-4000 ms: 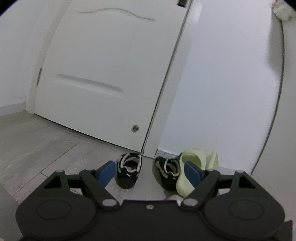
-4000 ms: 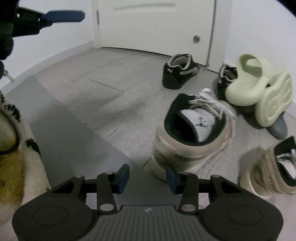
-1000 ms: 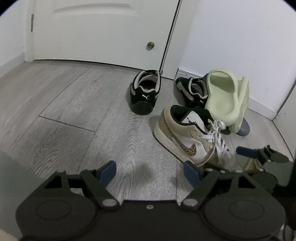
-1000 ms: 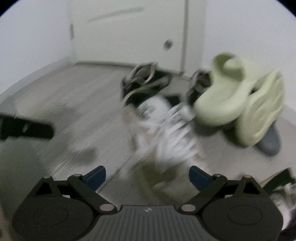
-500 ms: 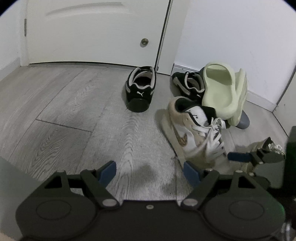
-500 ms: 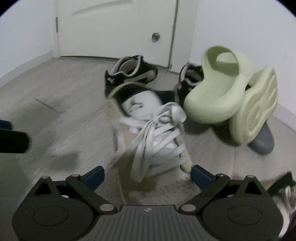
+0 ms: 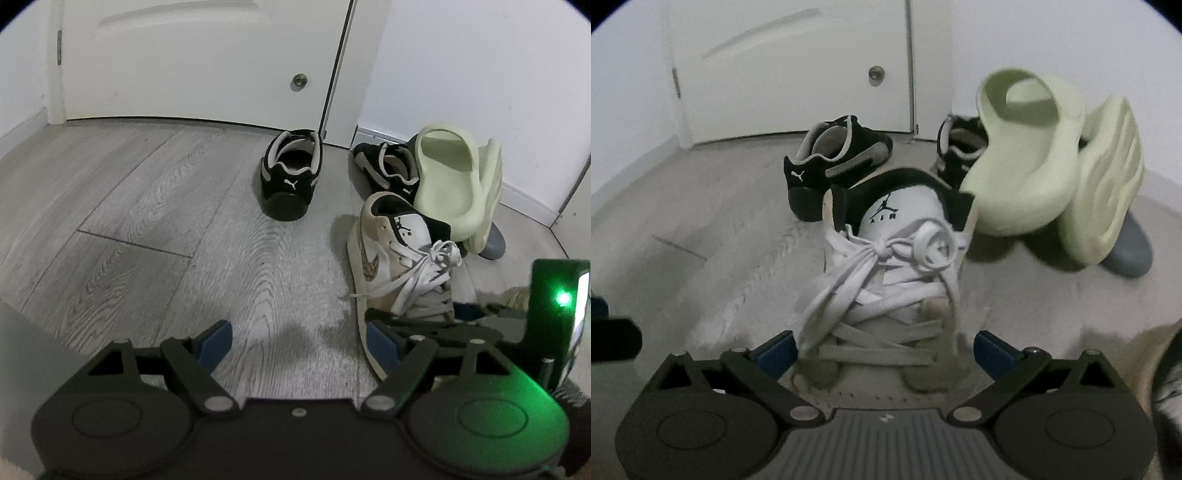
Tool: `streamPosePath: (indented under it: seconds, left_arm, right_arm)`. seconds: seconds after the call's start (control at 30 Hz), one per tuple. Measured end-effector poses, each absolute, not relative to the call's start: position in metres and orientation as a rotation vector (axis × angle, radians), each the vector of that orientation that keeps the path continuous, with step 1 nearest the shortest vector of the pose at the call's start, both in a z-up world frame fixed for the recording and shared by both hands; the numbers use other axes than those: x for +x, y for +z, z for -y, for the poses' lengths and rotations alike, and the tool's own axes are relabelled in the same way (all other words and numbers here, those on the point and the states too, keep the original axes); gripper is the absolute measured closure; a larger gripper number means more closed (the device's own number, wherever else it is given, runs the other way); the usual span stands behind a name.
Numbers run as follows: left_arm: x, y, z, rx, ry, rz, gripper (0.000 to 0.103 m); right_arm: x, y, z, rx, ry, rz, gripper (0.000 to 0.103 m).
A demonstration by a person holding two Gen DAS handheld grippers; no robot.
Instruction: Organize scattered shoes
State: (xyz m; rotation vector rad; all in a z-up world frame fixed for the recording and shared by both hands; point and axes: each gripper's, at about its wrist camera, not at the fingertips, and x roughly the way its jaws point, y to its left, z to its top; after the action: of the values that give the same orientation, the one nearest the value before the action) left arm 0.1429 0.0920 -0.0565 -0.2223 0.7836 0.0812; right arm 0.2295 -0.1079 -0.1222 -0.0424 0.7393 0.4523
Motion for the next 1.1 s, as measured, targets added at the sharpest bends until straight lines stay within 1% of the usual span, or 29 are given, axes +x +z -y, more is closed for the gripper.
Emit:
streamPosePath:
  seconds: [0.23, 0.57, 0.7, 0.83, 0.97, 1.0, 1.03, 1.1]
  left_arm:
    - [0.142, -0.057, -0.095, -0.236, 0.138, -0.780, 0.022]
    - [0.135, -0.053, -0.113, -0.298, 0.237, -0.715, 0.023]
    - [0.134, -0.051, -0.117, -0.323, 0.234, -0.682, 0.023]
    - [0.133, -0.050, -0.117, -0.337, 0.229, -0.662, 0.023]
    - [0.125, -0.042, -0.112, -0.312, 0.225, -0.604, 0.023]
    - [0.121, -0.039, -0.110, -0.298, 0.228, -0.579, 0.023]
    - [0.117, -0.034, -0.108, -0.290, 0.222, -0.549, 0.023]
    - [0.108, -0.023, -0.103, -0.288, 0.179, -0.493, 0.023]
  right_arm:
    - [0.227, -0.125, 0.088, -0.041, 0.439, -0.756, 0.014]
    - [0.235, -0.126, 0.055, 0.064, 0.433, -0.826, 0.014]
    - [0.236, -0.123, 0.060, 0.101, 0.469, -0.829, 0.014]
    - [0.214, -0.098, 0.090, 0.028, 0.500, -0.716, 0.014]
    - [0.167, -0.053, 0.146, -0.014, 0.419, -0.529, 0.016]
    - [0.152, -0.040, 0.169, -0.055, 0.381, -0.492, 0.025]
    - [0.147, -0.037, 0.174, -0.081, 0.365, -0.484, 0.039]
    - [0.130, -0.035, 0.196, -0.225, 0.252, -0.457, 0.046]
